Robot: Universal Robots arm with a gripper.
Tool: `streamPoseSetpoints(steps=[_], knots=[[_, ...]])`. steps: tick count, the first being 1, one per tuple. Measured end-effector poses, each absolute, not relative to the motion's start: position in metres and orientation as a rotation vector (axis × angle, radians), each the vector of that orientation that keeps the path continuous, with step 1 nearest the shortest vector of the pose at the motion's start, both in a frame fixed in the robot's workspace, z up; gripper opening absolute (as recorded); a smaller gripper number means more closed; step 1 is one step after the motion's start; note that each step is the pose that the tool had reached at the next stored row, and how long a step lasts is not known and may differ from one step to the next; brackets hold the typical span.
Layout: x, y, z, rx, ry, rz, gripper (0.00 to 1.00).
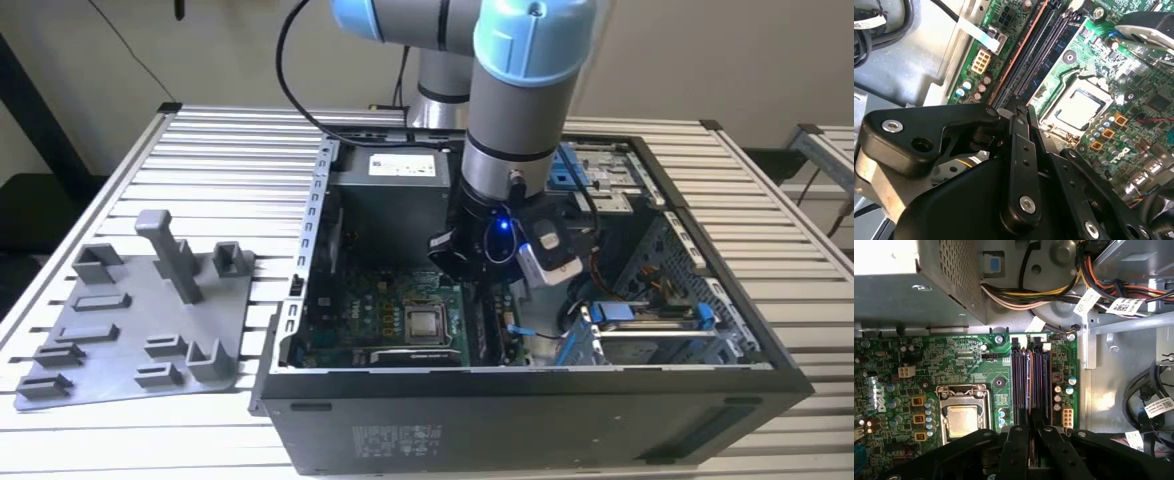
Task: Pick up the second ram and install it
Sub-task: 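Insert the second ram into the second slot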
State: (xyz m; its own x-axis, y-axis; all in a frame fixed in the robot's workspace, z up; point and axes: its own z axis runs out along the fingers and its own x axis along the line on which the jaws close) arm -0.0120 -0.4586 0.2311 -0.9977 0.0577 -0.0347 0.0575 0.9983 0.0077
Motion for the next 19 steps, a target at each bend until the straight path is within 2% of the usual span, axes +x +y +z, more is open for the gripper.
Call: streamPoseSetpoints(steps=[19], knots=[[-0.012, -0.4603, 0.2256, 0.053, 3.106, 0.009, 0.14]])
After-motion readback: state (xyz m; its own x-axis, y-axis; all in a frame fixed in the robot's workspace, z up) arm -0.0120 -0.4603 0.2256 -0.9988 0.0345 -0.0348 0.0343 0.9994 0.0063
